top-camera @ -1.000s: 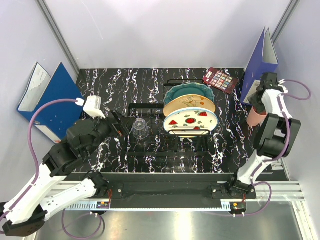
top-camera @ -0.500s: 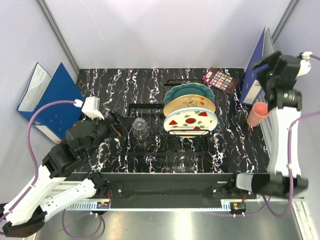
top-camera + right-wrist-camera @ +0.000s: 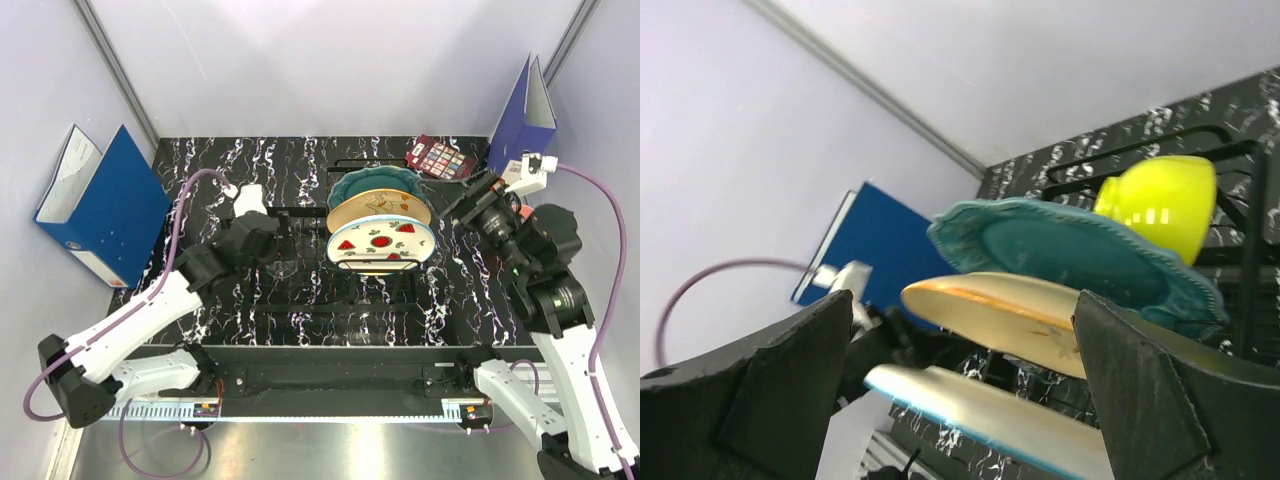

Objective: Unload the mixed dishes from the dish rack
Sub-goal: Pick up the cup from the dish rack.

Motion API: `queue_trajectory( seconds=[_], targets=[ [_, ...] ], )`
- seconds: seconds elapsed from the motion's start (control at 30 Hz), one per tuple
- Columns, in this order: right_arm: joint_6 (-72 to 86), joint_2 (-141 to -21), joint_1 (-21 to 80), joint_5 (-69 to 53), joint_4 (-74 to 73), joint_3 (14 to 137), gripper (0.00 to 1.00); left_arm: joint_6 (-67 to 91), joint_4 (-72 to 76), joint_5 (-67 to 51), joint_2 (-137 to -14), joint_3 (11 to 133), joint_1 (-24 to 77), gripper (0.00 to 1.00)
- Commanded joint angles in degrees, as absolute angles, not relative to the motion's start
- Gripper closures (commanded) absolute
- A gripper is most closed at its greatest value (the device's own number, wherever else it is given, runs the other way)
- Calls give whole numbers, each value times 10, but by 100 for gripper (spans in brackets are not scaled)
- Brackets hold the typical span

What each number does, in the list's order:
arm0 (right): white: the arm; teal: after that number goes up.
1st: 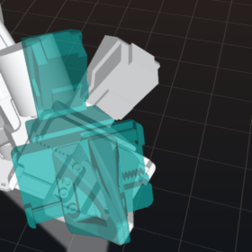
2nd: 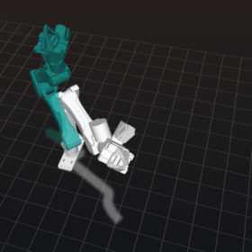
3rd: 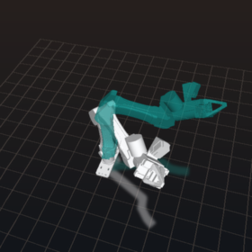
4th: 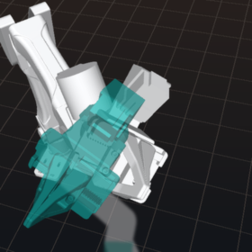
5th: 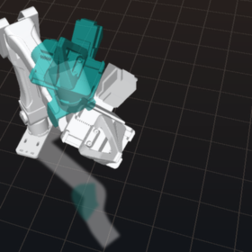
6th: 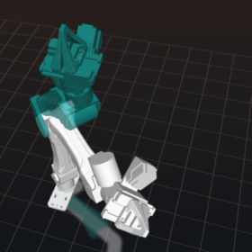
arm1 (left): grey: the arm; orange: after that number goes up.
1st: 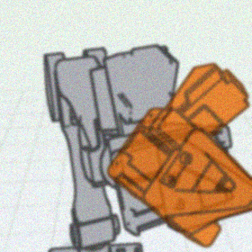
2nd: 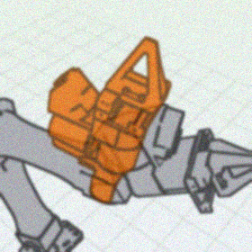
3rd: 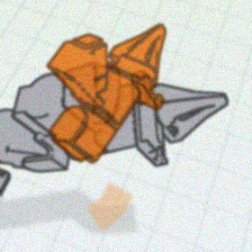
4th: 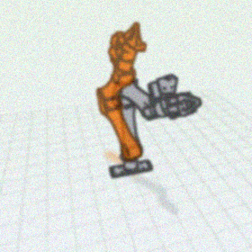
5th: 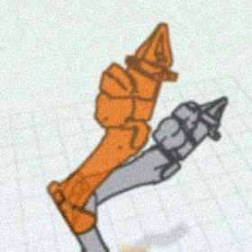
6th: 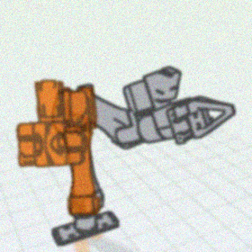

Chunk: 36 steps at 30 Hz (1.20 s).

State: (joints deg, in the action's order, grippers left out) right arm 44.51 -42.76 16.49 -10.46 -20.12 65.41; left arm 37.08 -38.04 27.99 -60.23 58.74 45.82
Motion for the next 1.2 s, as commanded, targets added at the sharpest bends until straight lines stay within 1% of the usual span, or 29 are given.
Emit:
queue_trajectory(
  seconds=[0.0,0.23,0.47,0.57,0.6,0.63,0.67,0.73,0.77,0.8,0.87,0.9,0.97,1.0,1.1,1.13,1.17],
  targets=[
    [415,-398,170,-194,-176,677,1,386,-352,299,-648,599,433,1],
    [387,-368,170,-225,-207,668,0,380,-312,258,-754,602,397,1],
    [387,-351,170,-237,-217,648,0,372,-280,255,-811,615,387,1],
    [385,-347,170,-236,-218,643,0,373,-273,236,-836,614,370,1],
    [384,-347,170,-235,-220,643,0,373,-270,229,-842,612,366,3],
    [382,-346,170,-233,-221,642,0,373,-266,223,-846,610,363,6],
    [382,-345,170,-229,-221,641,0,377,-265,216,-852,608,357,14],
    [381,-343,170,-229,-222,641,0,381,-261,214,-850,599,354,26],
    [382,-344,170,-229,-223,642,0,382,-262,217,-846,596,354,34],
    [382,-345,170,-229,-223,642,0,382,-261,220,-833,589,354,37],
    [384,-346,170,-226,-223,643,0,381,-260,228,-817,584,354,41],
    [384,-346,170,-223,-222,644,0,378,-260,231,-797,578,354,51],
    [386,-348,170,-219,-221,645,0,373,-263,242,-780,575,354,59],
    [387,-349,170,-218,-220,645,0,371,-264,243,-758,574,354,67],
    [385,-350,170,-214,-218,650,0,372,-285,247,-719,582,354,83],
    [382,-350,170,-213,-220,655,0,372,-295,243,-684,586,354,94],
    [380,-352,170,-210,-221,657,0,370,-300,241,-665,590,354,98]
  ],
)
